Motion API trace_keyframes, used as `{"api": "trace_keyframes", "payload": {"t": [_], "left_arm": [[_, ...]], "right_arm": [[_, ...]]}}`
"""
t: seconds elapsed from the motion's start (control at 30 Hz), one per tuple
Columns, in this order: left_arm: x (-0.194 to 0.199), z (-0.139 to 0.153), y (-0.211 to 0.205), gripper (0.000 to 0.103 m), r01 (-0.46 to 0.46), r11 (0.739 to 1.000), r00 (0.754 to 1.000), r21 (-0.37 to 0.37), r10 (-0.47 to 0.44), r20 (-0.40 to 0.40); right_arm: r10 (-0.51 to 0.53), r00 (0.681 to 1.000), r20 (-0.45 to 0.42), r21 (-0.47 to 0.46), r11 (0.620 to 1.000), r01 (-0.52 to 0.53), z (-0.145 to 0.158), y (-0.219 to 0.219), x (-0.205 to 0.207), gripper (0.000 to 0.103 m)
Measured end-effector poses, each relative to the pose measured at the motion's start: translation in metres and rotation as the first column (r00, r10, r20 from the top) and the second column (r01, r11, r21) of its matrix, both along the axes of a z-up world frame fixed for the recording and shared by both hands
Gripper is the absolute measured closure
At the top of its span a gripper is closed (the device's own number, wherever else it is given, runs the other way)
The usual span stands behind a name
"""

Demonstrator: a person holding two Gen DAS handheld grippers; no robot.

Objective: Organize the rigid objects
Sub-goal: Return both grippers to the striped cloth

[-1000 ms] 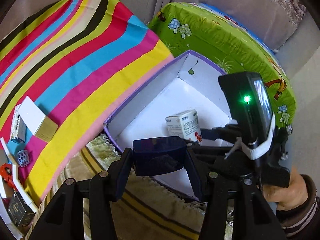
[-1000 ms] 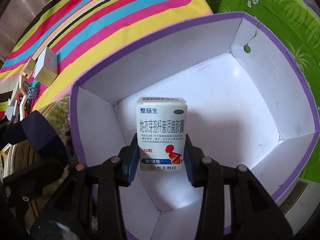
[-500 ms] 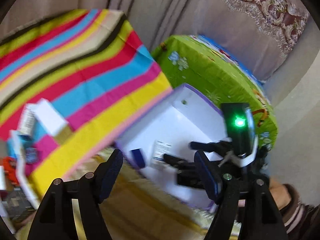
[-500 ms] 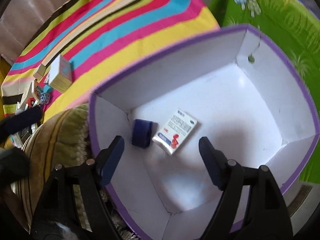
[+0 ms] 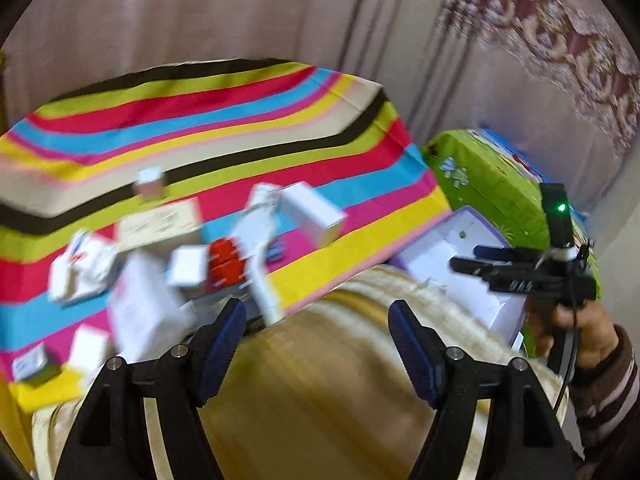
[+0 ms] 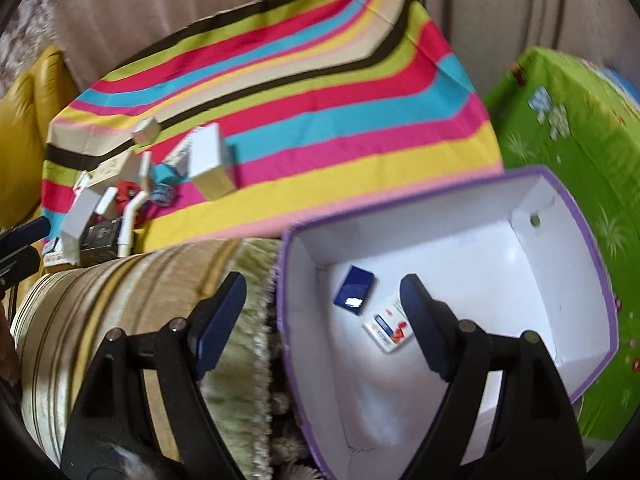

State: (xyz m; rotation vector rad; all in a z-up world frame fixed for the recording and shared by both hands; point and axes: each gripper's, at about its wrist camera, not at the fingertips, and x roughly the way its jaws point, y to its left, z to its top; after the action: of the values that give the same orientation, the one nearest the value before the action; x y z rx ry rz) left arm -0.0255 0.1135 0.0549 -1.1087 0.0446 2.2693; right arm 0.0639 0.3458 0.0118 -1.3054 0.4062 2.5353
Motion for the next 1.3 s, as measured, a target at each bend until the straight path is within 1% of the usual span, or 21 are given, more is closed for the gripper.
{"api": "trace_keyframes", "payload": {"t": [0.1, 0.2, 0.23, 0.27, 0.37, 0.4, 0.43, 0.53, 0.63, 0.7, 0.87, 0.93, 0.97, 1.03, 1.2, 1.3], "left_arm": [[0.005, -0.005, -0.041, 0.029, -0.052, 0.999, 0.998, -0.012, 0.052, 0.018], [0.011, -0.009, -0.072, 0.029, -0.083, 0.995, 0.996, -0.057, 0.084, 0.021], [0.011, -0.010, -0.079, 0.029, -0.088, 0.994, 0.996, -0.072, 0.090, 0.023], [0.011, -0.011, -0.085, 0.029, -0.095, 0.992, 0.995, -0.083, 0.097, 0.020], [0.003, -0.017, -0.100, 0.030, -0.134, 0.983, 0.990, -0.125, 0.139, 0.032], [0.001, -0.020, -0.102, 0.032, -0.141, 0.979, 0.989, -0.148, 0.147, 0.033], [-0.002, -0.023, -0.105, 0.034, -0.142, 0.972, 0.988, -0.187, 0.151, 0.030], [-0.009, -0.035, -0.108, 0.037, -0.123, 0.957, 0.990, -0.264, 0.138, 0.039], [-0.014, -0.042, -0.110, 0.041, -0.096, 0.952, 0.991, -0.290, 0.118, 0.060], [-0.019, -0.048, -0.110, 0.043, -0.078, 0.944, 0.992, -0.321, 0.105, 0.066], [-0.031, -0.055, -0.111, 0.046, -0.046, 0.949, 0.991, -0.312, 0.082, 0.104], [-0.033, -0.058, -0.112, 0.056, -0.033, 0.951, 0.990, -0.309, 0.073, 0.120], [-0.033, -0.058, -0.112, 0.058, -0.025, 0.952, 0.990, -0.306, 0.067, 0.126], [-0.033, -0.059, -0.111, 0.067, -0.009, 0.954, 0.990, -0.298, 0.050, 0.132], [-0.026, -0.057, -0.113, 0.069, -0.007, 0.956, 0.991, -0.293, 0.045, 0.123], [-0.024, -0.055, -0.116, 0.069, -0.015, 0.960, 0.991, -0.279, 0.051, 0.121]], "right_arm": [[0.026, 1.000, -0.002, -0.006, 1.000, -0.026, 0.007, -0.007, -0.003, 0.021], [0.028, 1.000, -0.001, -0.139, 0.990, -0.028, 0.007, -0.007, -0.007, 0.021], [0.033, 0.999, 0.001, -0.170, 0.985, -0.033, 0.006, -0.009, -0.010, 0.021], [0.047, 0.999, 0.000, -0.174, 0.984, -0.046, 0.006, -0.014, -0.013, 0.021], [0.087, 0.996, 0.011, -0.142, 0.986, -0.084, 0.007, -0.030, -0.021, 0.021], [0.098, 0.995, 0.011, -0.143, 0.985, -0.095, 0.007, -0.034, -0.023, 0.021], [0.113, 0.994, 0.010, -0.147, 0.983, -0.110, 0.008, -0.039, -0.027, 0.021], [0.148, 0.989, 0.008, -0.137, 0.980, -0.146, 0.011, -0.051, -0.034, 0.021], [0.183, 0.983, 0.010, -0.131, 0.975, -0.180, 0.013, -0.063, -0.041, 0.021], [0.204, 0.979, 0.013, -0.131, 0.971, -0.201, 0.015, -0.069, -0.045, 0.021], [0.264, 0.965, 0.012, -0.163, 0.952, -0.258, 0.016, -0.089, -0.060, 0.021], [0.284, 0.959, 0.017, -0.166, 0.946, -0.278, 0.016, -0.099, -0.067, 0.021], [0.296, 0.955, 0.018, -0.170, 0.942, -0.289, 0.015, -0.103, -0.070, 0.021], [0.315, 0.949, 0.022, -0.176, 0.935, -0.306, 0.015, -0.111, -0.076, 0.021], [0.349, 0.936, 0.039, -0.178, 0.924, -0.337, 0.015, -0.134, -0.092, 0.021], [0.380, 0.924, 0.049, -0.151, 0.917, -0.369, 0.016, -0.154, -0.104, 0.021]]}}
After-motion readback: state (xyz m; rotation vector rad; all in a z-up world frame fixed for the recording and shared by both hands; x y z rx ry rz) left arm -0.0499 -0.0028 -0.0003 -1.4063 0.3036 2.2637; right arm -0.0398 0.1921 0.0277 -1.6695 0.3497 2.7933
